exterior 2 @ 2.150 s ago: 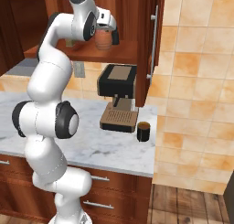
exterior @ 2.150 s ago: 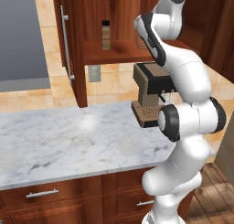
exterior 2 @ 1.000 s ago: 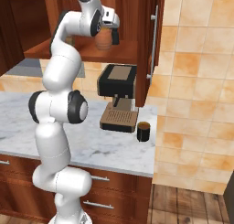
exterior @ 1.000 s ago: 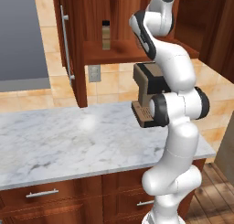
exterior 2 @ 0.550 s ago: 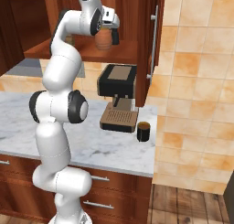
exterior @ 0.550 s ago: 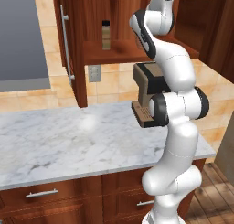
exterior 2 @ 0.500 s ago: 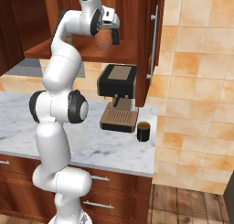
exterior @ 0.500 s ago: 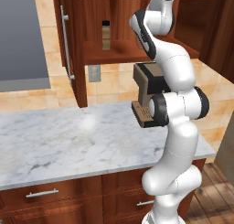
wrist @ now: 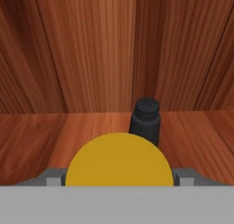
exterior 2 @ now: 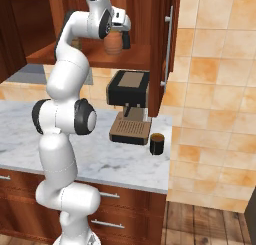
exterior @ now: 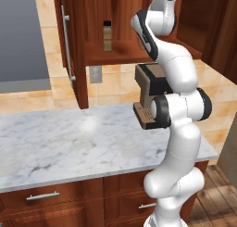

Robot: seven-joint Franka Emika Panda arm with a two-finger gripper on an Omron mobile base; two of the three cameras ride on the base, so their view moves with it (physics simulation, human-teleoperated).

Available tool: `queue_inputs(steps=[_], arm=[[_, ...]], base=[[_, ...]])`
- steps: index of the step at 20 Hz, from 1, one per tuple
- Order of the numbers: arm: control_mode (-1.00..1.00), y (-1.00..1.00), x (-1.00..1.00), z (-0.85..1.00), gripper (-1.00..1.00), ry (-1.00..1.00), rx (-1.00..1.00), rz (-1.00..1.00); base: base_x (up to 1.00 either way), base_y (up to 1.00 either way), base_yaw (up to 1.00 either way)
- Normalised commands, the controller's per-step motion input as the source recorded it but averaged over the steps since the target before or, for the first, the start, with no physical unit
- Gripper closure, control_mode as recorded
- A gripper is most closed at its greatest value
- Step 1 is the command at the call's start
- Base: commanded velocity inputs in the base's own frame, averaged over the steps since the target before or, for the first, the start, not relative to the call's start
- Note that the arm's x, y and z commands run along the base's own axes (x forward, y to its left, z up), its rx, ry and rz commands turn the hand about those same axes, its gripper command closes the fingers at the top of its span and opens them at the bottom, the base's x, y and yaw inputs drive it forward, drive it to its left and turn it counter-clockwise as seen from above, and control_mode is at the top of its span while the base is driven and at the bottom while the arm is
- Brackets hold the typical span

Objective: Pick the cinnamon and honey bottle from the cabinet and place them next to the mug.

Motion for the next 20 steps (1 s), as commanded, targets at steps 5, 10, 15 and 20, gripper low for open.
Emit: queue_inputs(steps=[5, 10, 15, 20], arm=[[-1.00, 0.00, -0.43, 0.00, 1.00, 0.00, 0.00, 0.00], [-1.00, 0.00, -0.77, 0.00, 1.00, -0.03, 0.02, 0.00], [-1.00, 0.00, -0.93, 0.00, 1.00, -0.13, 0.02, 0.00], [-1.00, 0.00, -1.00, -0.01, 1.00, -0.12, 0.02, 0.00]], base=[[0.00, 0.00, 0.00], [0.00, 0.00, 0.00], [0.00, 0.00, 0.00], [0.00, 0.00, 0.00]])
